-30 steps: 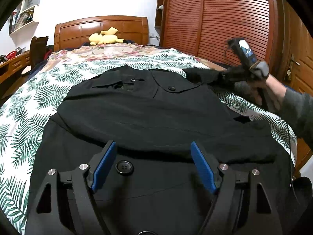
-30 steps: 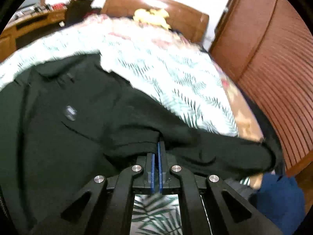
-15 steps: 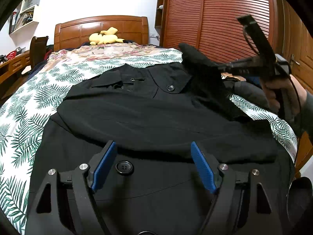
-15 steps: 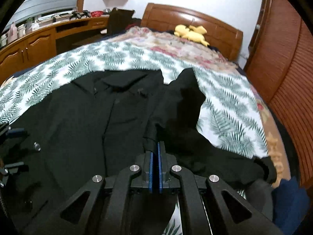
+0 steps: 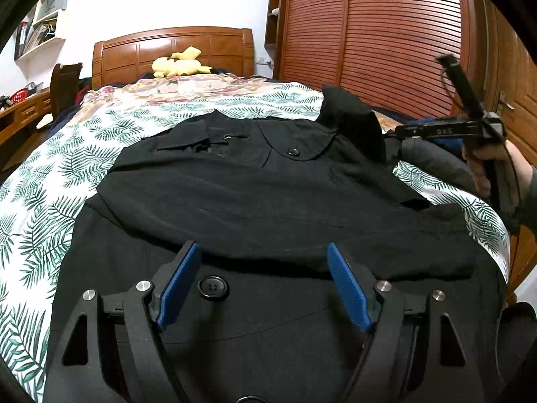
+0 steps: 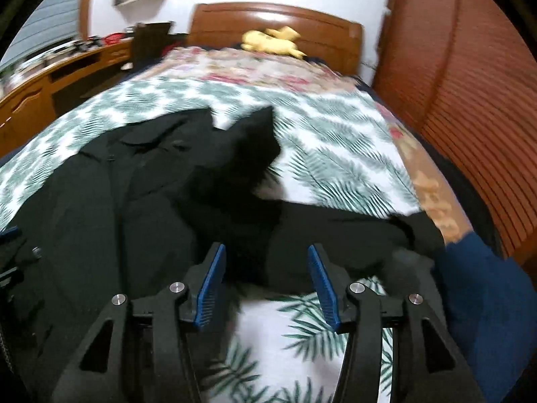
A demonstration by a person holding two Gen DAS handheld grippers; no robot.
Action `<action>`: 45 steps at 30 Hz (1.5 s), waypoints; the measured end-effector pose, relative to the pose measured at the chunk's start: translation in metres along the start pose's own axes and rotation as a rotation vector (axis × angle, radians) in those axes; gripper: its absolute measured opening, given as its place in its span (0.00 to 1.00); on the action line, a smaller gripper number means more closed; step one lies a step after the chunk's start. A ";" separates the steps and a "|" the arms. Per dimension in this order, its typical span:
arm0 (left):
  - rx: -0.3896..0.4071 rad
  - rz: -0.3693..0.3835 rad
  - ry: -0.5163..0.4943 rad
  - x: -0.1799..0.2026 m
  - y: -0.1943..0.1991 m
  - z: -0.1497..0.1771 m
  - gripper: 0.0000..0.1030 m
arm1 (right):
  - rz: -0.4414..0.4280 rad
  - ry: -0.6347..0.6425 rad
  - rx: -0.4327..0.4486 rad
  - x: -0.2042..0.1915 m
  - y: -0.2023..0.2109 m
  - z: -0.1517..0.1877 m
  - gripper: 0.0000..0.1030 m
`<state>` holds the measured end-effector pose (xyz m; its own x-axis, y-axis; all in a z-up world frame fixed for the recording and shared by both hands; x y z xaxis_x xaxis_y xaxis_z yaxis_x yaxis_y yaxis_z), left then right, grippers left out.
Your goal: Fold large clothes
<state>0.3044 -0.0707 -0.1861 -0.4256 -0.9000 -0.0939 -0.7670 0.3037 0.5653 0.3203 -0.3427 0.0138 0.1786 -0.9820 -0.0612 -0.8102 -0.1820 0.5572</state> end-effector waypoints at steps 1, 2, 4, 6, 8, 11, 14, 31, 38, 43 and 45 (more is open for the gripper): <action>0.000 0.000 0.001 0.000 0.000 0.000 0.76 | 0.011 -0.018 -0.010 0.004 -0.005 0.000 0.51; -0.001 0.000 0.001 0.000 0.000 0.000 0.76 | 0.024 -0.033 -0.019 0.009 -0.011 0.001 0.51; 0.000 0.001 0.002 0.000 0.000 0.000 0.76 | 0.051 -0.061 -0.038 0.015 -0.024 0.000 0.51; -0.001 0.002 0.002 0.001 0.001 0.000 0.76 | 0.071 -0.095 -0.067 0.022 -0.038 0.004 0.51; 0.000 0.002 0.001 0.001 0.001 0.000 0.76 | 0.088 -0.130 -0.095 0.027 -0.047 0.007 0.51; -0.001 0.002 0.002 0.001 0.001 0.000 0.76 | 0.099 -0.176 -0.135 0.030 -0.063 0.010 0.51; -0.001 0.002 0.002 0.001 0.001 0.000 0.76 | 0.116 -0.228 -0.170 0.040 -0.072 0.012 0.51; -0.002 0.005 -0.001 0.001 -0.001 0.000 0.76 | 0.151 -0.157 -0.022 0.020 -0.052 -0.021 0.06; 0.000 0.005 -0.003 0.003 0.000 0.000 0.76 | 0.090 -0.096 0.168 -0.012 0.040 -0.052 0.05; 0.010 0.000 -0.010 0.004 0.003 -0.001 0.76 | 0.046 -0.029 0.256 -0.038 0.101 -0.067 0.05; 0.018 0.003 -0.012 0.003 0.008 -0.001 0.76 | 0.021 -0.009 0.271 -0.051 0.123 -0.065 0.05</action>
Point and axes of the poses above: each gripper's, at about its wrist camera, not at the fingertips, and y roughly against the way its jaws point, x to its right, z to its underside, the point moved 8 cm from there along -y, roughly the way its jaws point, and after that the axes turned 13 degrees about -y, right-handed, at the moved point
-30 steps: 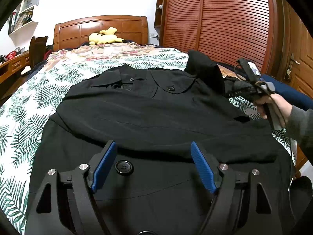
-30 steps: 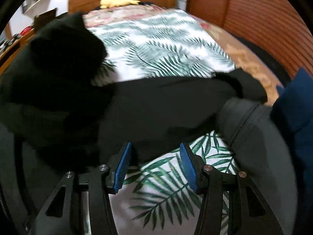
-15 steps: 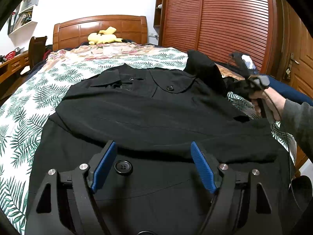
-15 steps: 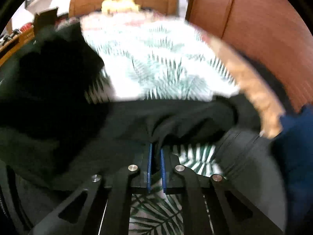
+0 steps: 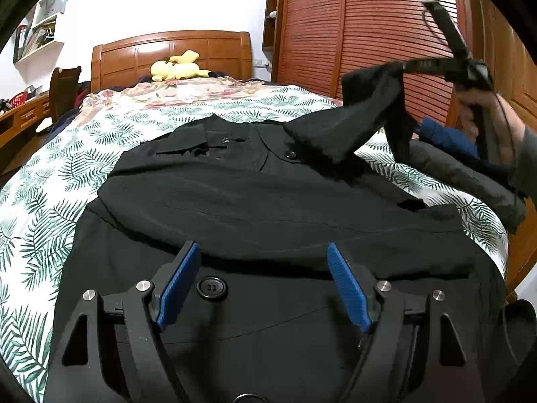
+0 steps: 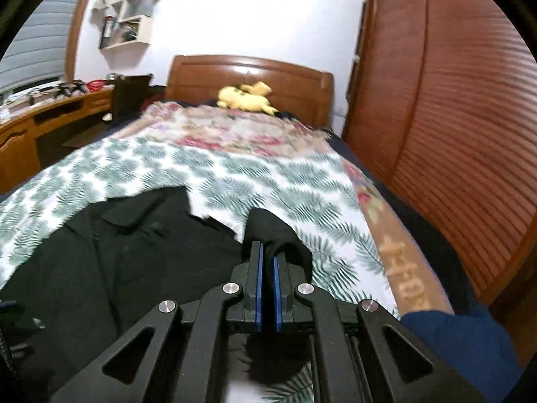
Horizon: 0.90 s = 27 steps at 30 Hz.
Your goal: Fold large clothes
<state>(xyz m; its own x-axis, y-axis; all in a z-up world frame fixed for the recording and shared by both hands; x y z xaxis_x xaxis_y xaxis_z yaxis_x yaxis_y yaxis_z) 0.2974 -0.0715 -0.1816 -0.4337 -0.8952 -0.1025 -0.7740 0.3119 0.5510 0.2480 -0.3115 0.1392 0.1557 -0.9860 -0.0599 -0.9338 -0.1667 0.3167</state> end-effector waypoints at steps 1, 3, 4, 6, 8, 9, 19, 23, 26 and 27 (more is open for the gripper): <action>0.006 0.003 -0.001 0.001 0.003 -0.001 0.76 | -0.014 0.009 0.004 -0.007 0.009 -0.001 0.05; 0.013 0.005 -0.002 0.000 0.008 -0.001 0.76 | -0.044 0.035 0.007 -0.025 0.025 0.002 0.05; 0.017 0.012 0.000 0.000 0.011 -0.001 0.76 | -0.061 0.051 0.005 -0.036 0.033 0.003 0.05; 0.028 0.023 0.006 -0.001 0.018 -0.001 0.76 | -0.100 0.083 0.001 -0.054 0.046 0.009 0.05; 0.038 0.016 0.003 -0.004 0.026 -0.001 0.76 | -0.138 0.108 -0.005 -0.074 0.062 0.015 0.05; 0.043 0.015 0.002 -0.006 0.028 -0.002 0.76 | -0.161 0.114 -0.013 -0.084 0.069 0.019 0.05; 0.077 -0.011 0.033 -0.035 0.050 0.000 0.76 | -0.290 0.171 -0.183 -0.130 0.089 0.085 0.05; 0.082 -0.008 0.049 -0.043 0.056 0.003 0.76 | -0.287 0.160 -0.254 -0.130 0.076 0.098 0.08; 0.085 -0.015 0.050 -0.047 0.060 0.006 0.76 | -0.272 0.141 -0.292 -0.135 0.061 0.099 0.25; 0.084 -0.016 0.049 -0.048 0.062 0.006 0.76 | -0.270 0.135 -0.297 -0.134 0.058 0.098 0.30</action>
Point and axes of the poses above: each gripper's, at about its wrist camera, not at the fingertips, and y roughly against the way its jaws point, x to its right, z to its underside, the point moved 8 cm from there along -y, roughly the way its jaws point, and after that the axes turned 13 degrees about -y, right-handed, at the moved point
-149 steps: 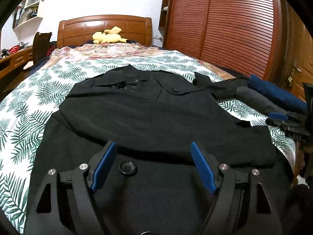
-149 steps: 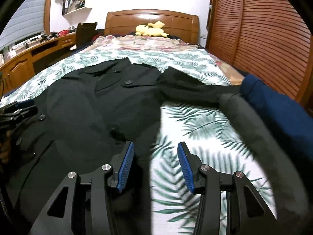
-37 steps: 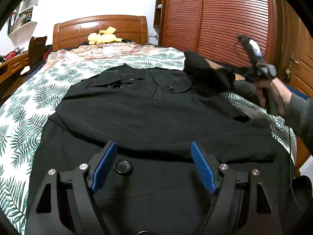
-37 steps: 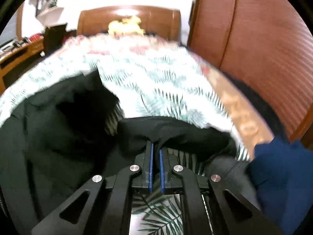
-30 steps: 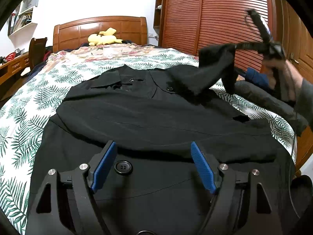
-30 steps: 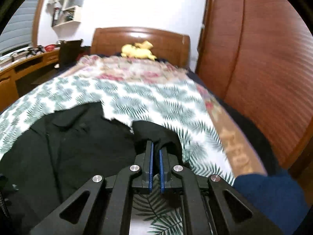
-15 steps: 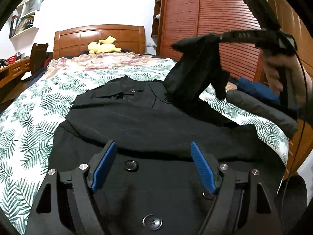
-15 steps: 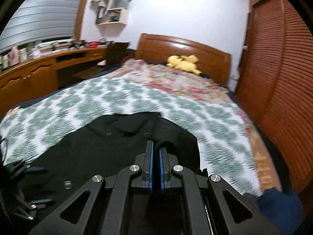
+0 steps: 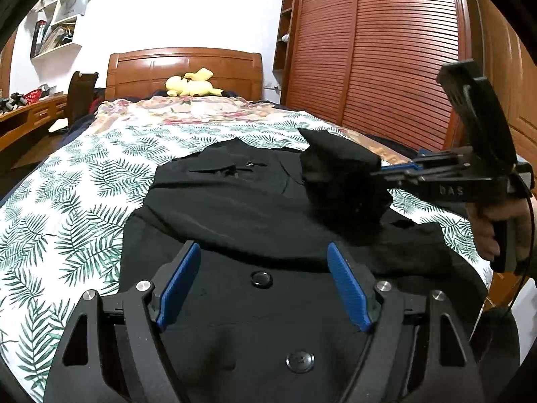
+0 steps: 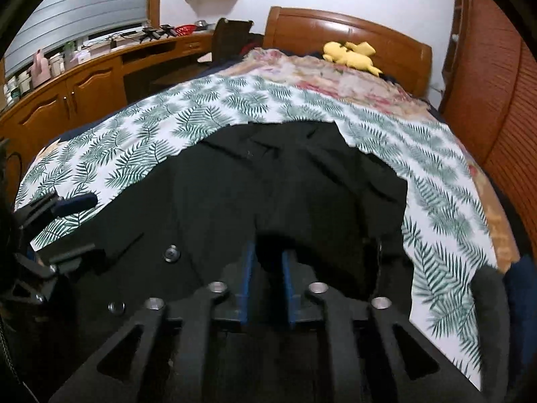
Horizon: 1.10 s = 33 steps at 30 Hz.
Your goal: Fold large clothes
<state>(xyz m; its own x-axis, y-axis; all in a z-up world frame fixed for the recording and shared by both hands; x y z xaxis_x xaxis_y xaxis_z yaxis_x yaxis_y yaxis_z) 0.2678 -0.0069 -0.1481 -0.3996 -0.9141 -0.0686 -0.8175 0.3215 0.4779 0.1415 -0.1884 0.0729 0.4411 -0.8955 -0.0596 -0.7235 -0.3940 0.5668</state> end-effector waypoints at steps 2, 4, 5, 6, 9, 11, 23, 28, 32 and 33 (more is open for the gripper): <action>-0.001 -0.003 0.000 -0.002 0.002 0.002 0.76 | -0.001 -0.008 0.015 0.001 0.001 -0.007 0.49; 0.000 -0.007 0.002 -0.004 0.004 0.003 0.76 | 0.000 0.001 0.053 0.001 0.008 -0.010 0.54; 0.001 -0.007 0.003 -0.005 0.005 0.004 0.76 | 0.003 0.002 0.066 0.002 0.011 -0.011 0.55; 0.002 -0.008 0.004 -0.006 0.006 0.004 0.76 | 0.012 0.000 0.074 0.004 0.014 -0.012 0.55; 0.002 -0.013 0.007 -0.009 0.009 0.005 0.76 | 0.043 -0.022 0.085 0.018 0.014 -0.014 0.58; 0.003 -0.015 0.008 -0.010 0.011 0.007 0.76 | 0.072 -0.034 0.081 0.027 0.008 -0.016 0.58; 0.002 -0.040 0.008 -0.024 0.022 0.014 0.76 | 0.100 -0.200 -0.046 0.053 -0.078 -0.026 0.58; -0.004 -0.052 0.019 -0.034 0.027 0.017 0.76 | 0.079 -0.288 -0.085 0.061 -0.121 -0.027 0.58; -0.003 -0.063 0.021 -0.039 0.030 0.017 0.76 | 0.036 -0.376 -0.133 0.064 -0.144 -0.022 0.58; -0.004 -0.066 0.022 -0.040 0.031 0.017 0.76 | 0.028 -0.384 -0.142 0.063 -0.149 -0.021 0.58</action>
Point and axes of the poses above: each gripper's, at about its wrist camera, not at the fingertips, and y roughly against the way its jaws point, x to its right, z to its underside, the point moved 8 cm from there along -y, roughly the way its jaws point, and after that the axes turned 13 degrees about -y, right-handed, at the moved point
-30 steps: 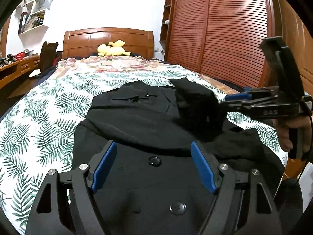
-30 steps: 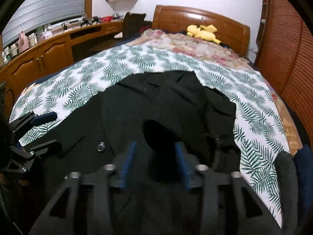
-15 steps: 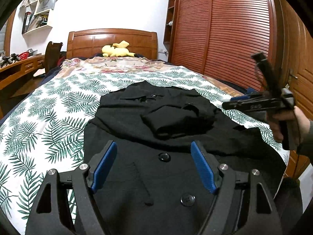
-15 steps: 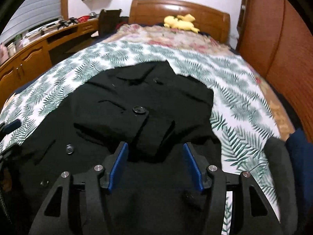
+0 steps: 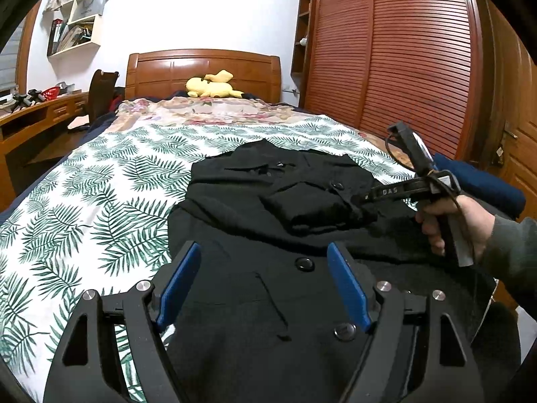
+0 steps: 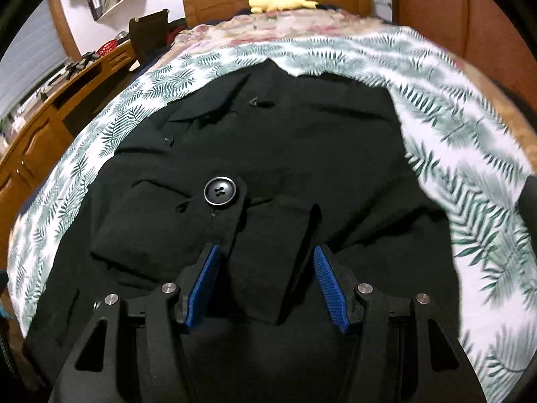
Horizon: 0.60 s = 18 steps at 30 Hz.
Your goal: Fold large clothes
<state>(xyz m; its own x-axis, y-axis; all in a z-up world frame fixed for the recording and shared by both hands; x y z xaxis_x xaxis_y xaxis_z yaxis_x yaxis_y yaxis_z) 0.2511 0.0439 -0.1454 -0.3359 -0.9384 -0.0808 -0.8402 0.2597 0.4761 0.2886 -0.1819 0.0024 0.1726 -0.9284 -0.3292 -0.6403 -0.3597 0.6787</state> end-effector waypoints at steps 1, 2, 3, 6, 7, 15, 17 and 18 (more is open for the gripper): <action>0.001 -0.003 0.001 -0.001 0.001 0.000 0.76 | -0.003 -0.001 -0.008 0.000 -0.004 -0.001 0.58; 0.001 -0.005 0.002 -0.002 0.003 0.000 0.76 | -0.007 0.005 -0.010 -0.002 -0.006 -0.002 0.47; 0.001 -0.008 0.000 -0.003 0.004 0.000 0.76 | -0.020 0.019 -0.014 -0.005 -0.006 -0.001 0.39; 0.003 -0.018 -0.005 -0.004 0.008 -0.001 0.76 | -0.024 0.096 -0.010 -0.015 -0.002 -0.001 0.16; 0.004 -0.021 -0.005 -0.004 0.010 -0.001 0.76 | -0.026 0.124 0.007 -0.018 0.003 -0.002 0.09; 0.010 -0.040 -0.014 -0.008 0.020 -0.001 0.76 | -0.031 0.283 0.210 -0.048 0.086 -0.005 0.06; 0.012 -0.044 -0.014 -0.009 0.022 -0.002 0.76 | -0.025 0.325 0.254 -0.053 0.109 -0.003 0.06; 0.011 -0.046 -0.015 -0.009 0.024 -0.002 0.76 | -0.024 0.346 0.273 -0.056 0.121 -0.003 0.06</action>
<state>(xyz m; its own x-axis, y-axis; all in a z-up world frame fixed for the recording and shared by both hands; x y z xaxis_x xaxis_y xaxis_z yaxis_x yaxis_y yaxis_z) 0.2344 0.0578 -0.1313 -0.3029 -0.9460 -0.1155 -0.8595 0.2188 0.4619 0.2036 -0.1735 0.1050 0.4009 -0.9133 -0.0721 -0.7993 -0.3871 0.4596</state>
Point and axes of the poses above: each gripper's, at about its wrist camera, not at the fingertips, and y roughly against the way its jaws point, x to its right, z to its underside, the point moved 8 cm from there along -y, roughly the way its jaws point, and after that the axes turned 13 degrees about -y, right-handed, at the moved point
